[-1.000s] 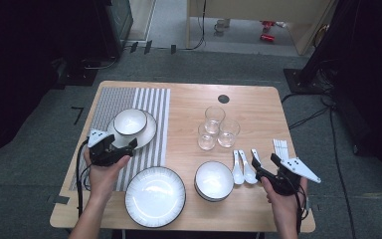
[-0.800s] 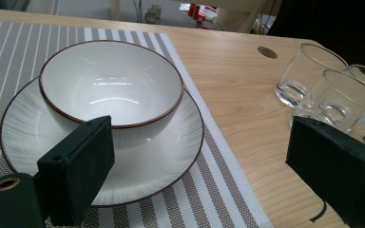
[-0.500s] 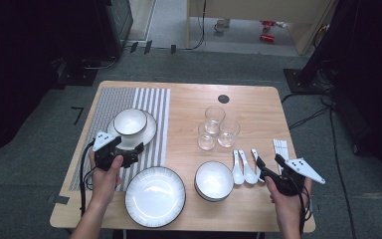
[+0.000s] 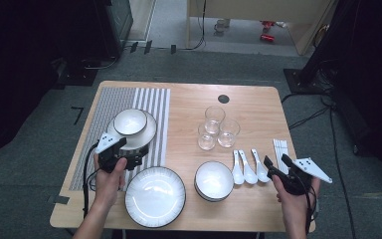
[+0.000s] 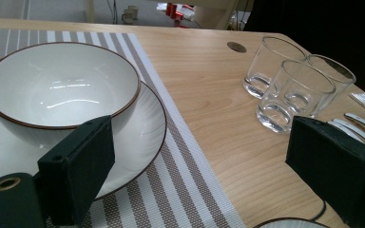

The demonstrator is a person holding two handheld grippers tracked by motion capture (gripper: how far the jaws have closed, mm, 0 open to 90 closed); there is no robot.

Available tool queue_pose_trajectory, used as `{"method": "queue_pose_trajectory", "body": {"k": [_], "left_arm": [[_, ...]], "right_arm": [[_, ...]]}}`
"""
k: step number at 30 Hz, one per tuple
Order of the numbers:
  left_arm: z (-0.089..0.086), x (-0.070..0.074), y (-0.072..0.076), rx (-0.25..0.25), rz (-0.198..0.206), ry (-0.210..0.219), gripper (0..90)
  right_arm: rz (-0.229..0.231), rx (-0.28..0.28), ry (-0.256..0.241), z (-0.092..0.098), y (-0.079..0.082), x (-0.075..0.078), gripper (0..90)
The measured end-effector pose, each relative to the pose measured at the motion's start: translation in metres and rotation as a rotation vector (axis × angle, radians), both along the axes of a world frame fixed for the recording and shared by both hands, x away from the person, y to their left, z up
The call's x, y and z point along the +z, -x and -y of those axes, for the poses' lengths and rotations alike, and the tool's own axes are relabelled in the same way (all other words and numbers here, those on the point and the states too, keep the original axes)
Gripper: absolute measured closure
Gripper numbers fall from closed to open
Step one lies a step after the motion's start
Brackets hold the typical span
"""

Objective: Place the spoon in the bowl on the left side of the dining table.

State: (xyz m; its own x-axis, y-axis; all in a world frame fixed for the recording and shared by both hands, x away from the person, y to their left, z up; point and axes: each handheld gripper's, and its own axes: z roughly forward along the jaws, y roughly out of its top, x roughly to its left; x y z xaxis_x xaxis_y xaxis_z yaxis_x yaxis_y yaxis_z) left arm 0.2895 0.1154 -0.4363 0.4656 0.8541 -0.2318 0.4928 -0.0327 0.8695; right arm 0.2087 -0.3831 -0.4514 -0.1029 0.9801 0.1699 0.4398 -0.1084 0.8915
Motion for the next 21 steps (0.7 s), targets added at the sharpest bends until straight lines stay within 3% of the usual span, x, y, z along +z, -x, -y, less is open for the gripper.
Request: {"method": "queue_pose_trajectory", "body": {"k": [5,14,21], "left_arm": [[0.006,-0.003,0.002,-0.025,-0.008,-0.009,9.2],[0.011,-0.007,0.001,-0.038,-0.021,-0.019,9.2],[0.013,-0.009,0.0,-0.047,-0.027,-0.028,9.2]], "right_arm": [[-0.023,0.005,-0.037,0.009,-0.004,-0.007,43.0],[-0.131,0.043,-0.063,0.005,-0.021,-0.031,56.3],[-0.211,0.052,-0.051,-0.001,-0.033,-0.047,61.1]]}}
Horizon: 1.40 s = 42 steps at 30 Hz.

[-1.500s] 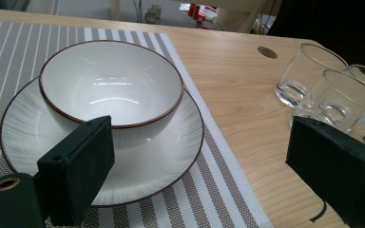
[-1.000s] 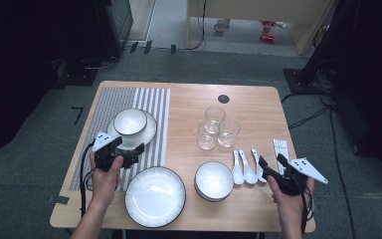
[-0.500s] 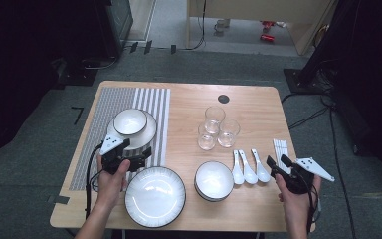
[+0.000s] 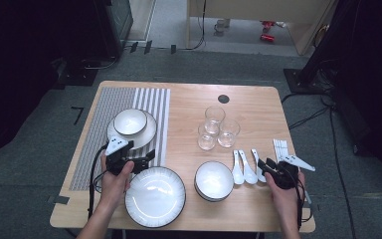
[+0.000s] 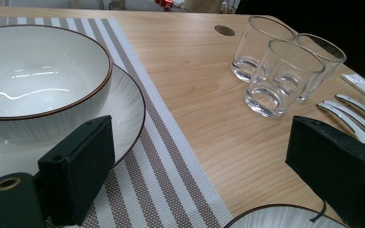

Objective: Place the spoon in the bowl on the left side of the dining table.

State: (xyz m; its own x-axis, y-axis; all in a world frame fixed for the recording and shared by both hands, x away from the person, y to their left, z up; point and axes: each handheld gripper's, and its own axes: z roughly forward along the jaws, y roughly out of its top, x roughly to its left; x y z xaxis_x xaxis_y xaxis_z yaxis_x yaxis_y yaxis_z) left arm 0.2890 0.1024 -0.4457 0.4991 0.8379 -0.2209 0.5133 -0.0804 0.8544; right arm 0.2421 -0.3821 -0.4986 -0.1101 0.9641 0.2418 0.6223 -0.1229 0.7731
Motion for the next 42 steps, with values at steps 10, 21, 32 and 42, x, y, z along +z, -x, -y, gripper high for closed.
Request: {"method": "queue_pose_trajectory", "body": {"k": [10,21,32,42], "left_arm": [[0.003,-0.002,0.0,-0.009,-0.001,-0.018,9.4],[0.002,-0.004,-0.001,-0.02,-0.014,-0.019,9.5],[0.002,-0.005,-0.001,-0.019,-0.018,-0.021,9.5],[0.001,-0.006,-0.002,-0.012,-0.023,-0.022,9.5]], "right_arm": [[-0.075,-0.022,0.009,-0.003,-0.012,-0.014,63.2],[-0.089,-0.016,0.038,-0.005,-0.016,-0.019,71.1],[-0.062,-0.02,0.074,-0.004,-0.012,-0.019,74.0],[-0.022,-0.041,0.095,-0.004,-0.007,-0.016,81.9]]}}
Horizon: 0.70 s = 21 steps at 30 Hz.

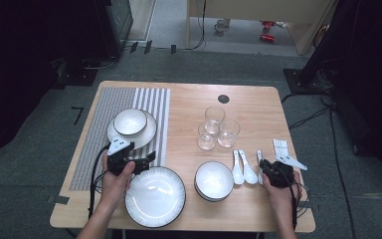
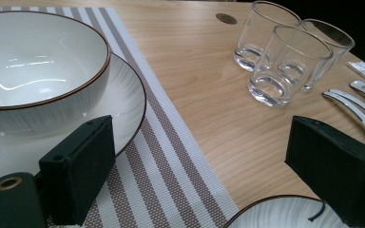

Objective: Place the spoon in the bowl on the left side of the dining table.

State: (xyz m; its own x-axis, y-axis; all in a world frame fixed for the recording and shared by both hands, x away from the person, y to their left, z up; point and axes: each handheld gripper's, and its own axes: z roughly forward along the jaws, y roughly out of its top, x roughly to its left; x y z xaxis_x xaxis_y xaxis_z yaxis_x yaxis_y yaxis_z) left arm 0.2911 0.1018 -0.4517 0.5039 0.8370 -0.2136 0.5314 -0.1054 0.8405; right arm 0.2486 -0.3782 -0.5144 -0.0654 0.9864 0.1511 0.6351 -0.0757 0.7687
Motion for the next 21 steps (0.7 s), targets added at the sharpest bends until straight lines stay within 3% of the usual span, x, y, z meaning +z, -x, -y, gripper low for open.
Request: {"method": "queue_pose_trajectory", "body": {"k": [11,21], "left_arm": [[0.0004,-0.0021,-0.0009,0.002,-0.009,-0.009,9.5],[0.0006,-0.004,-0.0017,0.006,-0.016,-0.013,9.5]], "right_arm": [[0.016,0.015,-0.001,-0.0004,0.0021,0.0022,86.7],[0.006,0.0,-0.033,0.0066,0.001,-0.0015,84.2]]}}
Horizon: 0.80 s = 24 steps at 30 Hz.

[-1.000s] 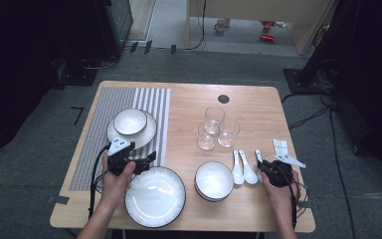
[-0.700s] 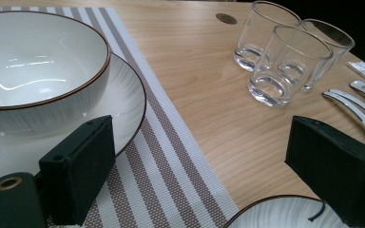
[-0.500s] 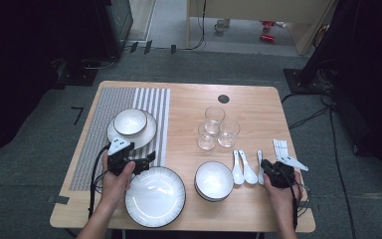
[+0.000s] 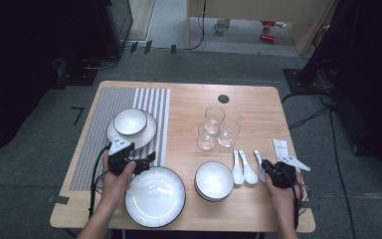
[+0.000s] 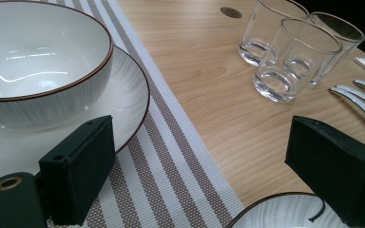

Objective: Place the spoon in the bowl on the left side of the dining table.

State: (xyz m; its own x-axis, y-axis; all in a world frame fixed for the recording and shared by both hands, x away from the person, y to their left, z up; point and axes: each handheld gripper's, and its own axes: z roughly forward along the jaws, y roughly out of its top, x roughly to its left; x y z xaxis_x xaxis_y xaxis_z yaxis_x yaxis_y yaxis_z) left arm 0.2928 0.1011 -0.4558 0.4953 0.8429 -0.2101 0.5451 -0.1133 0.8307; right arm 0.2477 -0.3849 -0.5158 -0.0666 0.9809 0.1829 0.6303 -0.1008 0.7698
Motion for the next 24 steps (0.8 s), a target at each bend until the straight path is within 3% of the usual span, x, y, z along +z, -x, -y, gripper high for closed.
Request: {"method": "queue_pose_trajectory", "body": {"k": [7,12,17,24], "left_arm": [[-0.0008,-0.0005,-0.0005,0.002,-0.001,0.0,9.5],[-0.0007,-0.001,-0.0007,0.001,-0.003,0.0,9.5],[-0.001,-0.0011,-0.0008,0.0,-0.004,0.0,9.6],[0.0001,-0.0014,-0.0005,-0.003,-0.005,-0.003,9.6]], "right_arm": [[-0.001,0.003,-0.044,0.0032,-0.0004,0.0006,73.5],[-0.025,0.017,-0.058,0.0027,-0.0025,-0.0014,69.0],[-0.046,0.006,-0.055,0.0021,-0.0037,-0.0052,70.1],[-0.039,0.004,-0.073,0.0044,-0.0032,-0.0064,73.2]]}}
